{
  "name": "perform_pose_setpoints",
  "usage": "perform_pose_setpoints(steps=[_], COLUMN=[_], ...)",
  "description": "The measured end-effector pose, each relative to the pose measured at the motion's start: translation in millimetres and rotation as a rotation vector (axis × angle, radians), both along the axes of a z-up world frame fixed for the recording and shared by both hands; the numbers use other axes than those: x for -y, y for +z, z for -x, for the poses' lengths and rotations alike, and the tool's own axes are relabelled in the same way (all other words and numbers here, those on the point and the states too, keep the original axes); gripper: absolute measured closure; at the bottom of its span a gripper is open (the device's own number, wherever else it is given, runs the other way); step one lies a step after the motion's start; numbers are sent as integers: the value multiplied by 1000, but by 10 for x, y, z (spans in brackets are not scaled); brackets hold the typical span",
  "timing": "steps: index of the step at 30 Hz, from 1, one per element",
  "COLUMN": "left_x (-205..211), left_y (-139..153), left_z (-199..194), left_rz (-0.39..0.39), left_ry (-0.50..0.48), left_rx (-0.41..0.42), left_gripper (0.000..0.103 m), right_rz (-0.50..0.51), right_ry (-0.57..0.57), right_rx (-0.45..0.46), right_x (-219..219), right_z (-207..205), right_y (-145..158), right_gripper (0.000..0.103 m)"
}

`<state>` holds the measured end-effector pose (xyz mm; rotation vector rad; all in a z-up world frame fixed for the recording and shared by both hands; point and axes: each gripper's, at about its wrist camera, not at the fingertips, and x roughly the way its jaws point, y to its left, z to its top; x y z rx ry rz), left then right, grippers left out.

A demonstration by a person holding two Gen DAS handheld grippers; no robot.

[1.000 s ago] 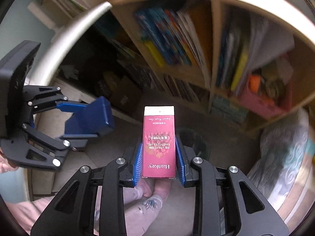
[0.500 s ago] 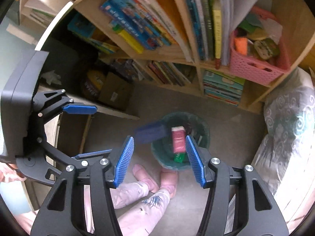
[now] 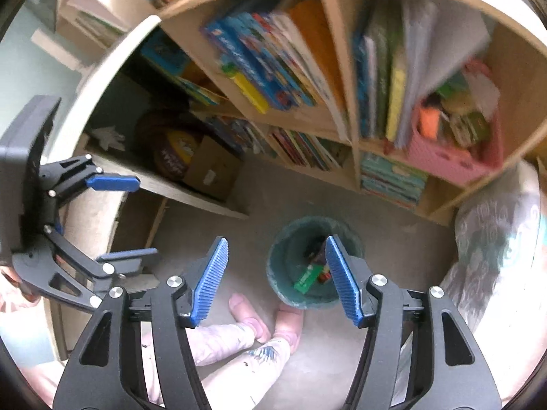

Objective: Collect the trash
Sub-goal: 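Bring both grippers back over the table toward the cup and white box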

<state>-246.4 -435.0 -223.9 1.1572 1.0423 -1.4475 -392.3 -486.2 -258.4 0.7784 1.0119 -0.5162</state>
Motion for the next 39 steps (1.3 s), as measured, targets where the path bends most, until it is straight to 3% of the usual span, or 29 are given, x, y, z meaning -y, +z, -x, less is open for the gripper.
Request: perform_pose_setpoints(steps=[8, 17, 25, 39], left_x=[-271, -937, -1746, -3235], left_y=[677, 1168, 1383, 1535], left_z=[-687, -1491, -2160, -2821], left_rz=[125, 228, 253, 274], left_ry=[206, 481, 711, 1093], left_rx=[54, 119, 179, 254], left_gripper=[13, 8, 7, 7], right_rz=[90, 175, 224, 246], right_ry=[173, 374, 567, 865], right_rx=[69, 169, 225, 268], right_x=[7, -240, -690, -1783], right_z=[-725, -1725, -2654, -3980], right_y=[553, 1093, 1402, 1589], right_gripper=[37, 20, 15, 14])
